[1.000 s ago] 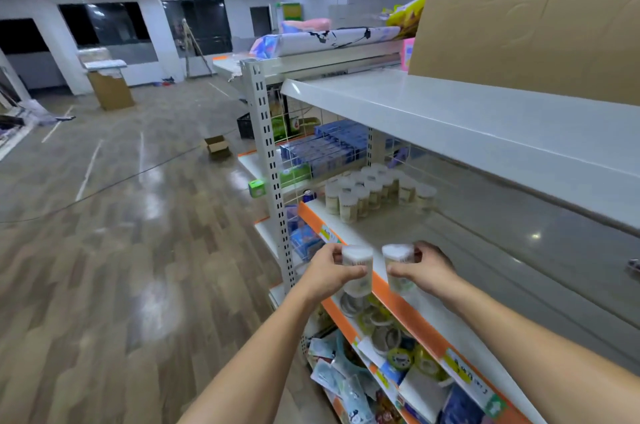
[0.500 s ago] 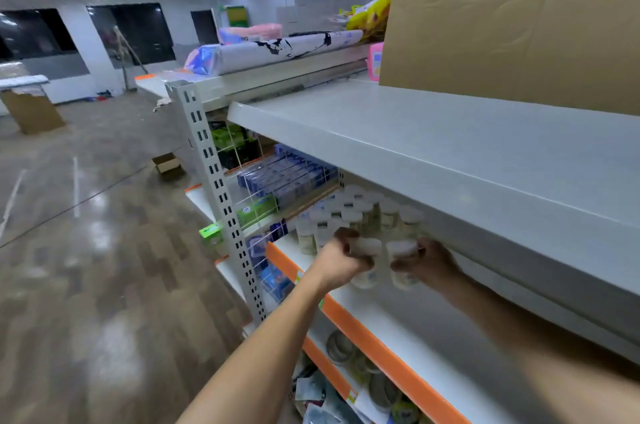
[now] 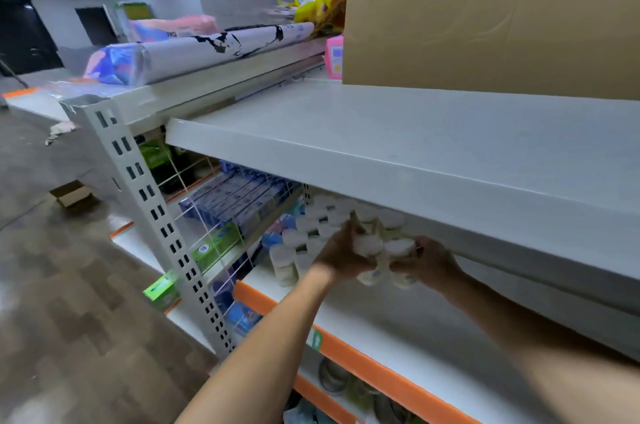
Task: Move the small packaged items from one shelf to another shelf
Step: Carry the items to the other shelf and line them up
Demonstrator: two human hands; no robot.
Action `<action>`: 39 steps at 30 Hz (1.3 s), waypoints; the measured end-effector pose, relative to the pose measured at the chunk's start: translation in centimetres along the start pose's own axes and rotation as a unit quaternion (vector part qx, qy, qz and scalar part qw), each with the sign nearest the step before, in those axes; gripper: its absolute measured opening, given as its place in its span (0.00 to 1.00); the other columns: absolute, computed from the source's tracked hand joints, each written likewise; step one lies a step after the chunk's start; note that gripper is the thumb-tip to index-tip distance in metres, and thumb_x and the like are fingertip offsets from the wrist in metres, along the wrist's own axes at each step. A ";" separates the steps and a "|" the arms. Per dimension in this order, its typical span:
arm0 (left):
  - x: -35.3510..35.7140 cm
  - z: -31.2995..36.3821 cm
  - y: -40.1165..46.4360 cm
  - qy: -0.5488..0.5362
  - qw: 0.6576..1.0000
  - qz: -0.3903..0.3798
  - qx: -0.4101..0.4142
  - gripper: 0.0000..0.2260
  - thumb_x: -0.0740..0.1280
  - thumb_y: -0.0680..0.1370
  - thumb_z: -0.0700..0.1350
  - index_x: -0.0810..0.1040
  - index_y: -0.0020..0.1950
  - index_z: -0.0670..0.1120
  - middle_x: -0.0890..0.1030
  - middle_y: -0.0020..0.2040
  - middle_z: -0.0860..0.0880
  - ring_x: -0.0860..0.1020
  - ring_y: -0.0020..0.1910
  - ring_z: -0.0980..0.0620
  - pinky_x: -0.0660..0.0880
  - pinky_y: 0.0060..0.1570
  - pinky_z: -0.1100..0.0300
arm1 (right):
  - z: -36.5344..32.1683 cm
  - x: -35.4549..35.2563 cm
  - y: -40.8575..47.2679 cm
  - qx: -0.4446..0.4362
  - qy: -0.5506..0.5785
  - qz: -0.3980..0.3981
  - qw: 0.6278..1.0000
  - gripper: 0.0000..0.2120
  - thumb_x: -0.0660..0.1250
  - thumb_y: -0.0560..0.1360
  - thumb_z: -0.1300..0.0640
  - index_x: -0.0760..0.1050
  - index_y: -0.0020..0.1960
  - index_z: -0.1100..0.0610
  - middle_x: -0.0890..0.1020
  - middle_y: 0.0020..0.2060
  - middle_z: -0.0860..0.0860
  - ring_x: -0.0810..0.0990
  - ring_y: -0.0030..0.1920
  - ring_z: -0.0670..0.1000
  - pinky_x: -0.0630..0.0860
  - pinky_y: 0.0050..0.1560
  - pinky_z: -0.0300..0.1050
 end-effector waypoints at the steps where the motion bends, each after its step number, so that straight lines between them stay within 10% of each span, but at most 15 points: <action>1: -0.2 -0.1 0.5 0.012 1.000 -0.004 0.016 0.28 0.75 0.71 0.46 0.68 0.68 0.48 0.75 0.64 0.46 0.74 0.61 0.47 0.74 0.57 0.55 | 0.0 0.1 0.1 0.009 0.001 0.012 1.000 0.12 0.79 0.65 0.59 0.80 0.44 0.51 0.84 0.36 0.46 0.82 0.35 0.42 0.71 0.27 0.30; 16: -1.6 -2.2 6.7 0.249 0.949 0.031 0.192 0.23 0.73 0.70 0.53 0.76 0.64 0.50 0.73 0.59 0.43 0.70 0.60 0.40 0.69 0.58 0.50 | -0.2 4.0 0.6 0.101 0.036 0.153 0.982 0.23 0.80 0.63 0.56 0.80 0.56 0.54 0.84 0.47 0.52 0.83 0.48 0.52 0.81 0.49 0.49; 39: -0.8 -3.8 10.7 0.295 0.931 0.042 0.211 0.24 0.71 0.72 0.49 0.71 0.67 0.50 0.72 0.68 0.47 0.67 0.69 0.43 0.66 0.65 0.47 | -0.1 6.9 4.6 0.137 0.022 0.240 0.961 0.26 0.79 0.64 0.57 0.76 0.59 0.58 0.82 0.50 0.51 0.80 0.49 0.50 0.73 0.44 0.41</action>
Point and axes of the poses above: each hand's wrist, its own y-axis towards the middle knuckle, its own x-axis out of the palm, z = x × y, the point moved 2 cm from there along y, towards the middle knuckle
